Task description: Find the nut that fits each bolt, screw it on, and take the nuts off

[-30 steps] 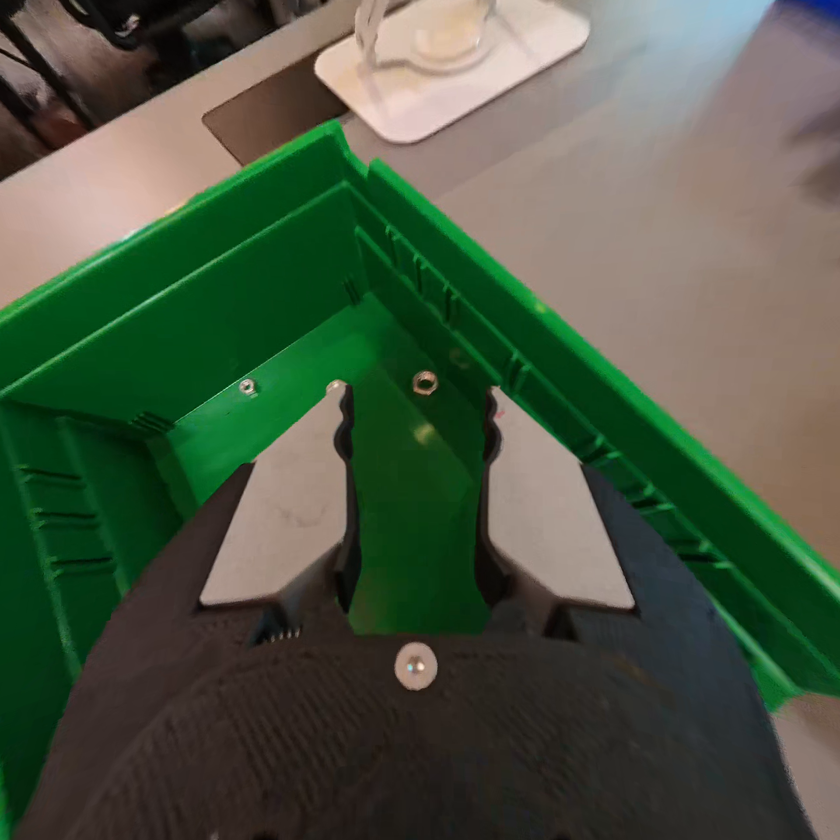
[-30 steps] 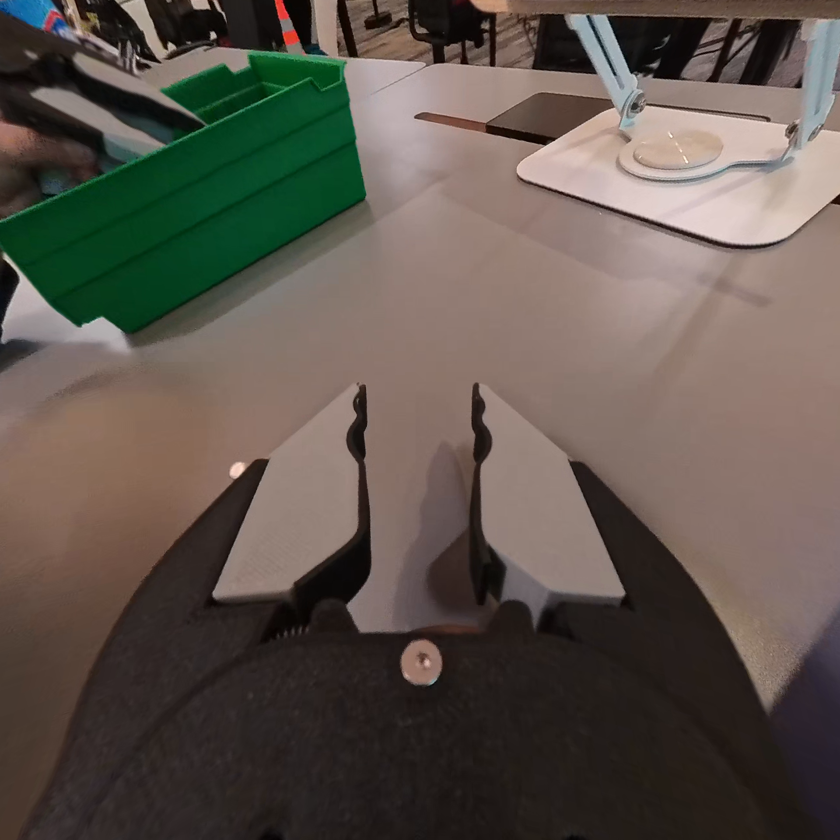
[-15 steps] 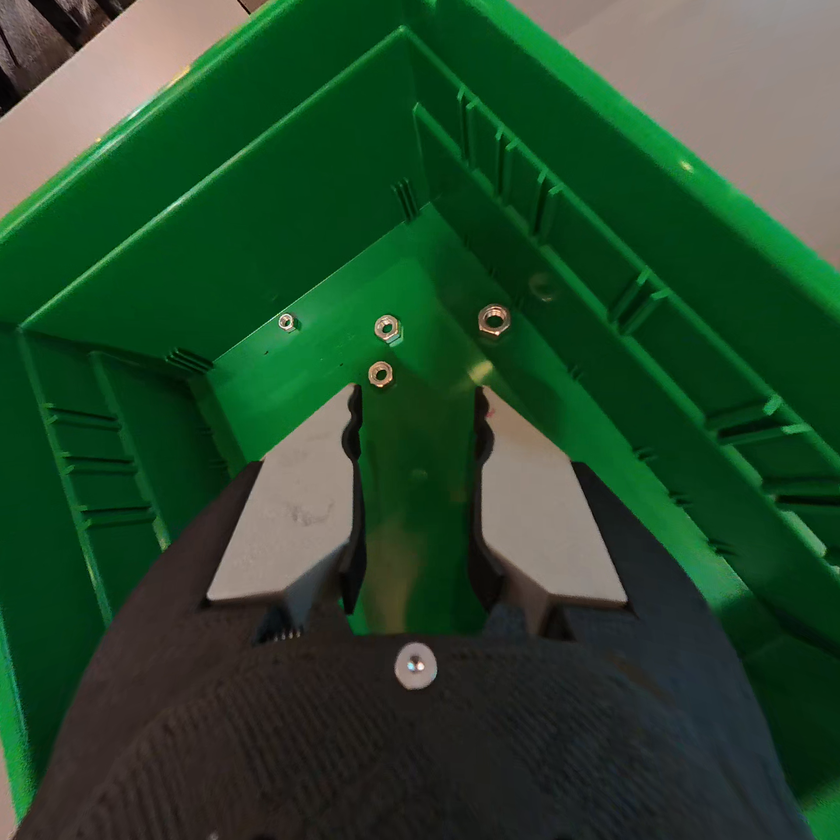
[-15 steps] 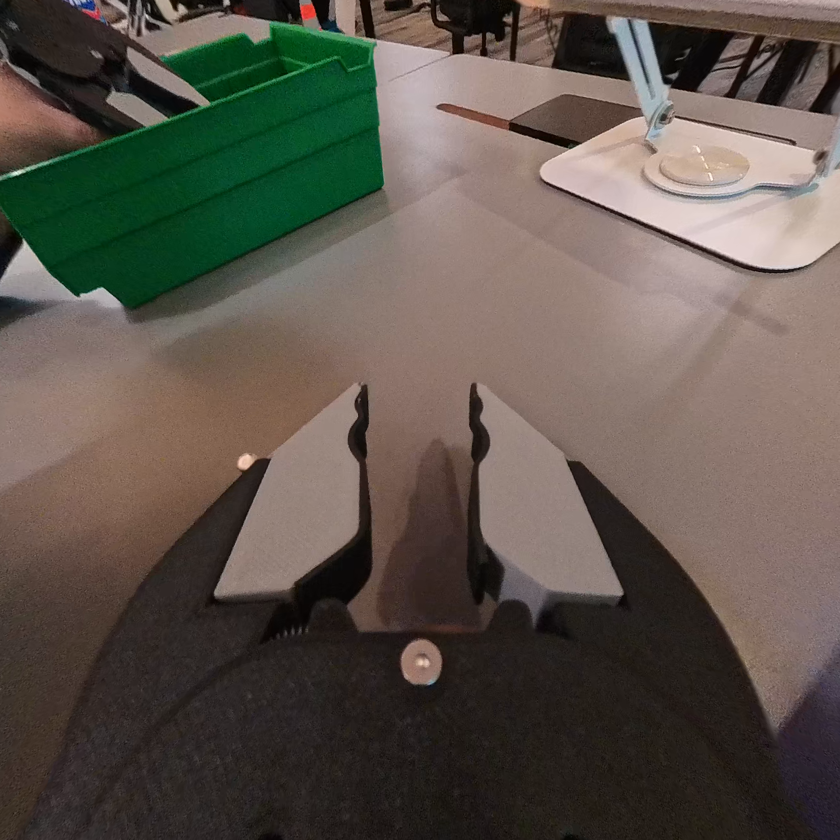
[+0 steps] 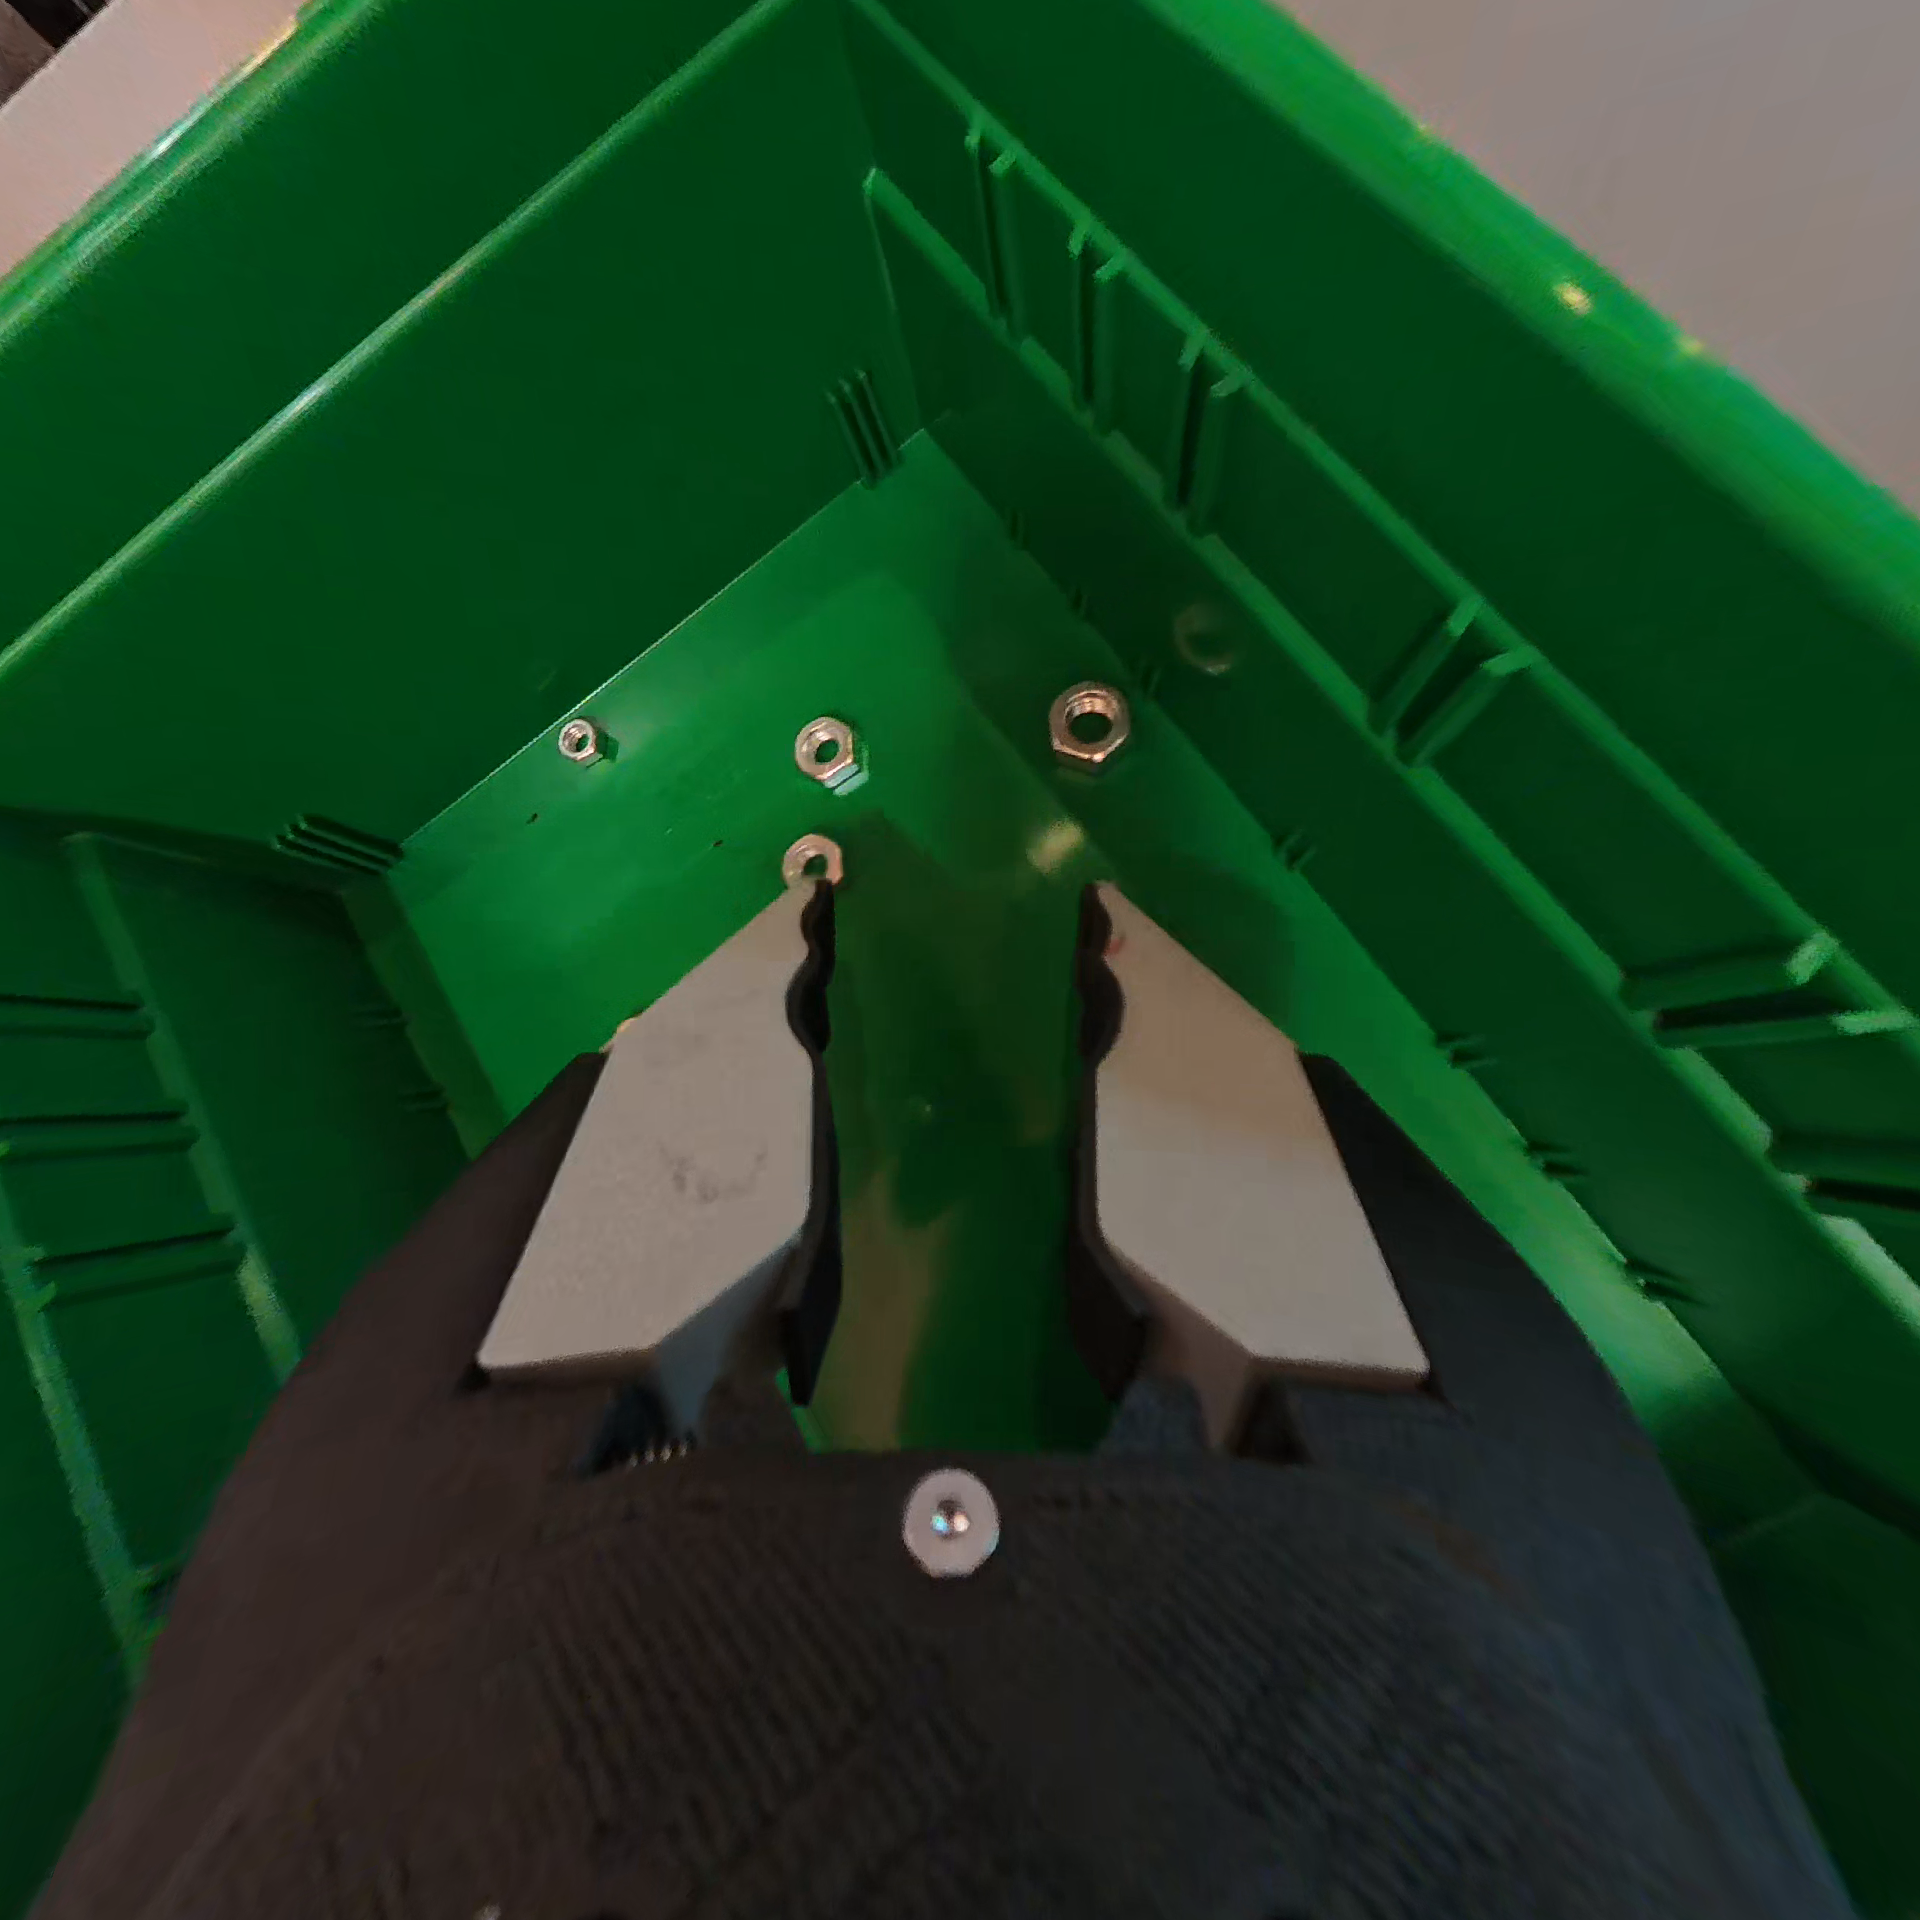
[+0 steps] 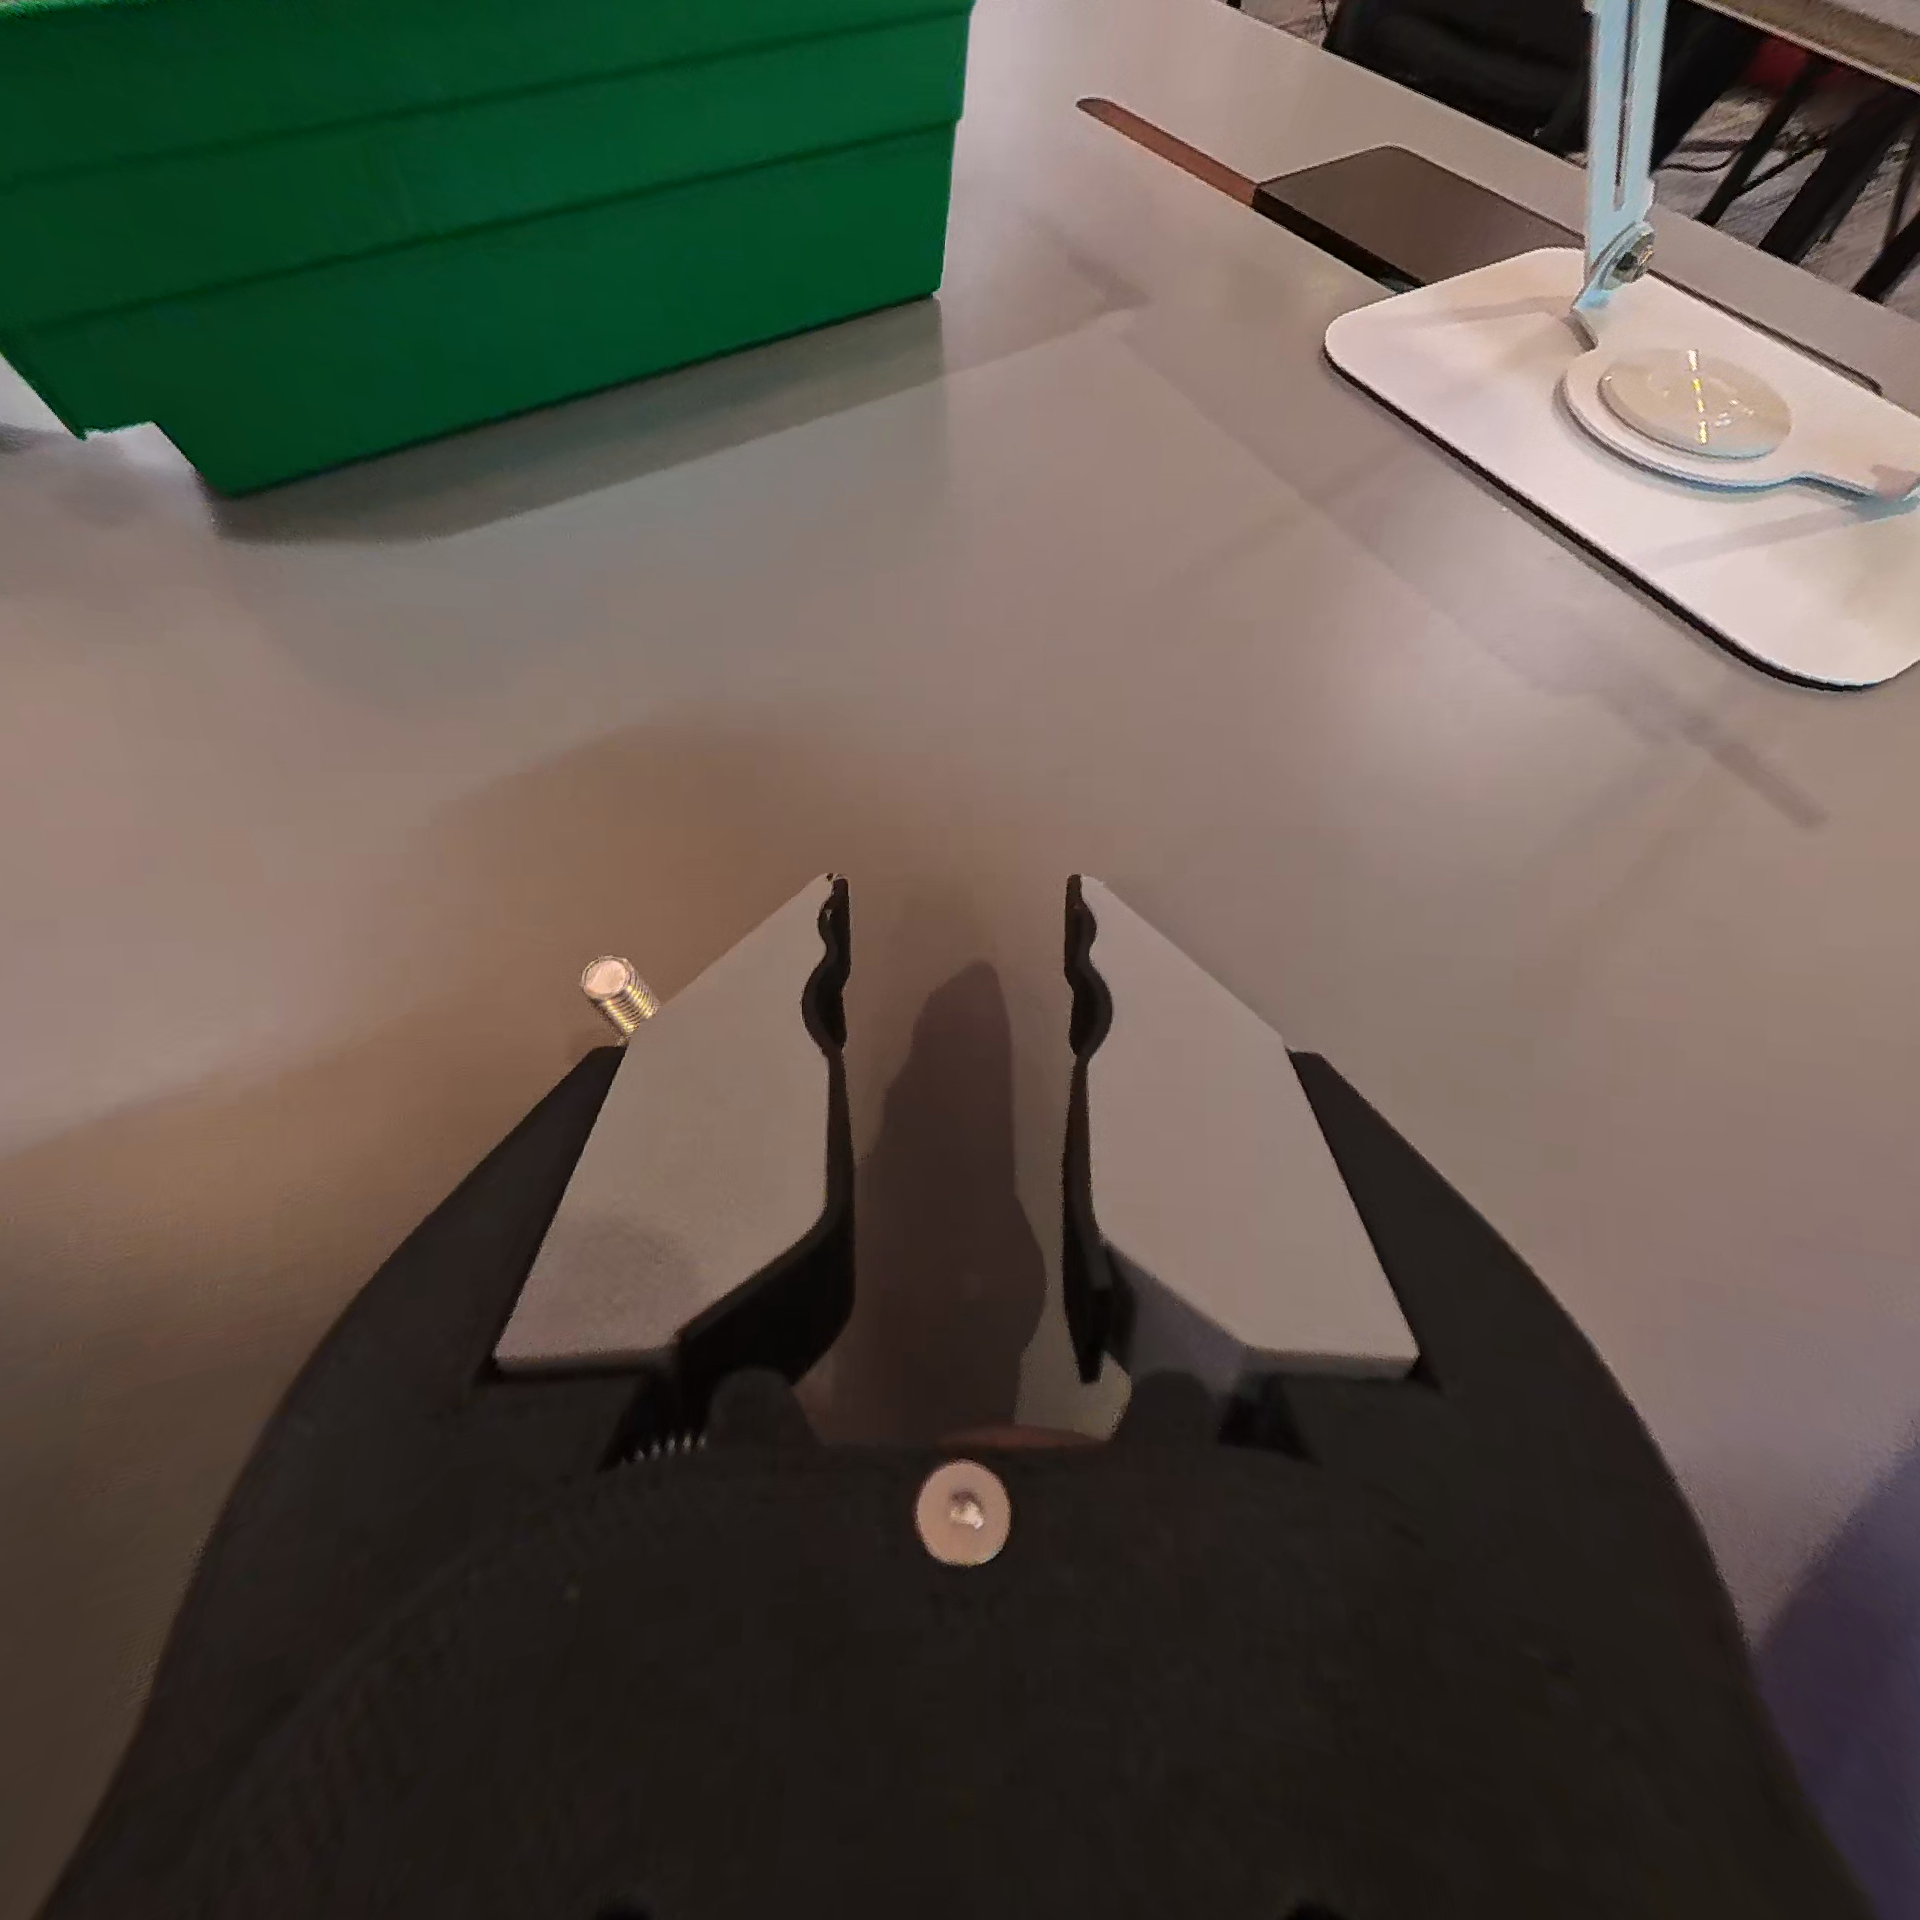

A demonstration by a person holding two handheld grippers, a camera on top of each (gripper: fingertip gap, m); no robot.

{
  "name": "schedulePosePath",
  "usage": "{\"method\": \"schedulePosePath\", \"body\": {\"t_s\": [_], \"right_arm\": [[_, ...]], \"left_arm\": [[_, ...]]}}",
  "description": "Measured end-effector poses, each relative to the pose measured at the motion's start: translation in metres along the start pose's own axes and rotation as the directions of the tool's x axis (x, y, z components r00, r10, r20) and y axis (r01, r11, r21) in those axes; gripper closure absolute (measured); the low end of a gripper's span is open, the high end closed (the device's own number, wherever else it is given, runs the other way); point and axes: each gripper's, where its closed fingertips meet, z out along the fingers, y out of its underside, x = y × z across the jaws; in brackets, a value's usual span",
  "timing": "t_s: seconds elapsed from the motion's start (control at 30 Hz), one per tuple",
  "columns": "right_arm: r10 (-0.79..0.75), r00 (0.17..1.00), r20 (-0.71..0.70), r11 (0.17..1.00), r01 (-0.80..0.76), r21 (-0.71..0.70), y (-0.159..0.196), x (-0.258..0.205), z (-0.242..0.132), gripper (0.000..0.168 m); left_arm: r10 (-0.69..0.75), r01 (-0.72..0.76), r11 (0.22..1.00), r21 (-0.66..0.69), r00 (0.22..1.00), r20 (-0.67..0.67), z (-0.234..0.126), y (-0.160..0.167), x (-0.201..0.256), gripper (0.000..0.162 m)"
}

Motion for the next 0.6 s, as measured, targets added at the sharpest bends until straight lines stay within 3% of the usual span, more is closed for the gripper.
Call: {"method": "schedulePosePath", "body": {"t_s": [0.1, 0.2, 0.3, 0.4, 0.6], "right_arm": [[-0.032, 0.999, -0.012, 0.999, 0.032, -0.009, 0.001, -0.002, 0.001, 0.131], [-0.030, 1.000, -0.009, 0.999, 0.030, -0.019, 0.002, -0.002, 0.002, 0.131], [-0.009, 1.000, -0.010, 1.000, 0.008, -0.007, 0.001, 0.000, 0.001, 0.132], [-0.001, 1.000, -0.016, 1.000, 0.002, 0.007, -0.001, 0.001, -0.001, 0.132], [0.000, 1.000, -0.013, 1.000, 0.000, 0.008, -0.001, 0.001, -0.001, 0.132]], "left_arm": [[0.005, -0.004, 1.000, 0.018, 1.000, -0.024, -0.001, -0.007, 0.005, 0.117], [0.014, -0.012, 1.000, 0.019, 0.989, -0.144, 0.001, -0.016, 0.021, 0.117], [0.061, -0.062, 0.998, -0.003, 0.993, -0.101, 0.008, -0.024, 0.012, 0.122], [0.039, -0.043, 0.999, -0.024, 0.987, -0.155, 0.019, -0.034, 0.014, 0.124], [-0.031, -0.003, 0.988, -0.151, 0.974, -0.223, 0.040, -0.028, 0.018, 0.126]]}}
